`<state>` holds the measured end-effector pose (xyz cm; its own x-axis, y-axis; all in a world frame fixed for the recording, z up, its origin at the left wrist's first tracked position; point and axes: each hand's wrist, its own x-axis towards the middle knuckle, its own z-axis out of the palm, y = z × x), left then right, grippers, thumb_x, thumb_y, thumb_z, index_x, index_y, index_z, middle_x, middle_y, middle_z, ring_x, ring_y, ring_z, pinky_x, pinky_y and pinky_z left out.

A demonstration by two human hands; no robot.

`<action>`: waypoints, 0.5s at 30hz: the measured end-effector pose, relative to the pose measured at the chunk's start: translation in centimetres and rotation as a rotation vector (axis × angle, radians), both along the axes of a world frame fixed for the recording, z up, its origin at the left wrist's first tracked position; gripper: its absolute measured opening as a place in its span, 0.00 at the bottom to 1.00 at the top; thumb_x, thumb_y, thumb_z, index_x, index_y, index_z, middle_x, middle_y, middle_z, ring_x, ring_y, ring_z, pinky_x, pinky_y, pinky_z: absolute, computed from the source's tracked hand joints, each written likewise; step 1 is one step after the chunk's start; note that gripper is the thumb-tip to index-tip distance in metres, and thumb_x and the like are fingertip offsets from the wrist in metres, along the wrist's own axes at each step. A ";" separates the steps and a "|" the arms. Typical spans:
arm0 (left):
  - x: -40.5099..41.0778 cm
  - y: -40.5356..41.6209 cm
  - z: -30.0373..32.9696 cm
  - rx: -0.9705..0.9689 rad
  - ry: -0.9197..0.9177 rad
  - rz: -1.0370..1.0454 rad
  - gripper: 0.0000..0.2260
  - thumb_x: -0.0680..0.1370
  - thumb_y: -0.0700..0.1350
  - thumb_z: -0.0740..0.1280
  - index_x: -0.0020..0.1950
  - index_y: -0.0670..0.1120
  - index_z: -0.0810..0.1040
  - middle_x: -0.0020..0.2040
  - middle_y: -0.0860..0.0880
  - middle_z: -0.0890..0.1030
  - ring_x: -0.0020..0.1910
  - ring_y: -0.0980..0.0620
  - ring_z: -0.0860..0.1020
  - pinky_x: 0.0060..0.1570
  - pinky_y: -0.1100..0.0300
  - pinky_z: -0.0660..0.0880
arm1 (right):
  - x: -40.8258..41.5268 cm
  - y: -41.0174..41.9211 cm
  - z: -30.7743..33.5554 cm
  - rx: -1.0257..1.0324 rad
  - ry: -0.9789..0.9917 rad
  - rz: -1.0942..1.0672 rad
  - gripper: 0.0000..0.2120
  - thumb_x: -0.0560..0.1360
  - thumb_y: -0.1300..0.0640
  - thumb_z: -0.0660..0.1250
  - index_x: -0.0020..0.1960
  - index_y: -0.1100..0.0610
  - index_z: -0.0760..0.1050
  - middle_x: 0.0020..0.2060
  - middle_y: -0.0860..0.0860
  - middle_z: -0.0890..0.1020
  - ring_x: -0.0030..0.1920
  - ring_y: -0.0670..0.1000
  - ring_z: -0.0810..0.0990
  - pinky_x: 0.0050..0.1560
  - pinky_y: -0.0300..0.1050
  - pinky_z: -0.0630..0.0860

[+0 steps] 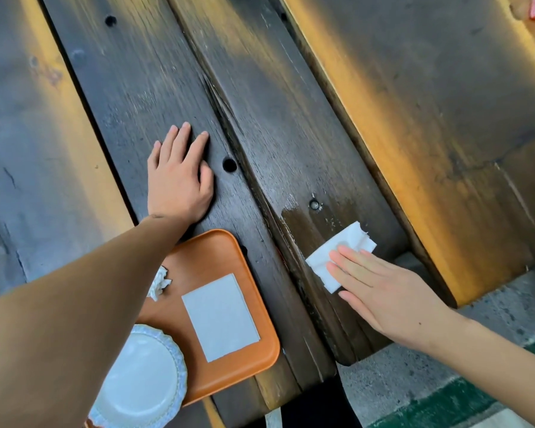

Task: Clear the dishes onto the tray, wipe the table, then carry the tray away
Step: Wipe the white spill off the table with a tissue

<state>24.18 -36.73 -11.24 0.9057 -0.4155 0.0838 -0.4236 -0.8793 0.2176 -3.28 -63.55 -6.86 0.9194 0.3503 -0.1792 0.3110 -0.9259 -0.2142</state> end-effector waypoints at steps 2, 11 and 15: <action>0.0 -0.1 0.0 -0.004 -0.005 0.003 0.25 0.80 0.49 0.54 0.77 0.48 0.69 0.80 0.44 0.66 0.80 0.43 0.60 0.78 0.45 0.54 | 0.4 0.0 0.3 0.026 -0.054 -0.028 0.19 0.81 0.52 0.57 0.66 0.57 0.79 0.67 0.53 0.79 0.68 0.53 0.77 0.63 0.50 0.73; 0.0 -0.1 0.0 -0.008 -0.009 0.009 0.26 0.79 0.49 0.54 0.77 0.48 0.70 0.79 0.44 0.66 0.80 0.43 0.61 0.79 0.44 0.55 | 2.4 2.4 0.4 0.067 -0.044 -0.490 0.12 0.73 0.52 0.72 0.54 0.56 0.81 0.44 0.51 0.78 0.44 0.55 0.77 0.38 0.47 0.79; -0.1 -0.1 0.0 0.002 -0.017 0.008 0.26 0.79 0.49 0.55 0.77 0.47 0.70 0.79 0.44 0.67 0.80 0.43 0.61 0.78 0.44 0.55 | 3.1 2.1 -0.2 0.042 0.025 -0.376 0.08 0.71 0.63 0.73 0.49 0.55 0.79 0.43 0.50 0.79 0.44 0.53 0.77 0.40 0.47 0.80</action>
<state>24.08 -36.87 -11.22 0.9075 -0.4084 0.0985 -0.4201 -0.8832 0.2084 -0.20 -61.43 -7.02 0.9807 -0.0039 -0.1956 -0.0551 -0.9648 -0.2571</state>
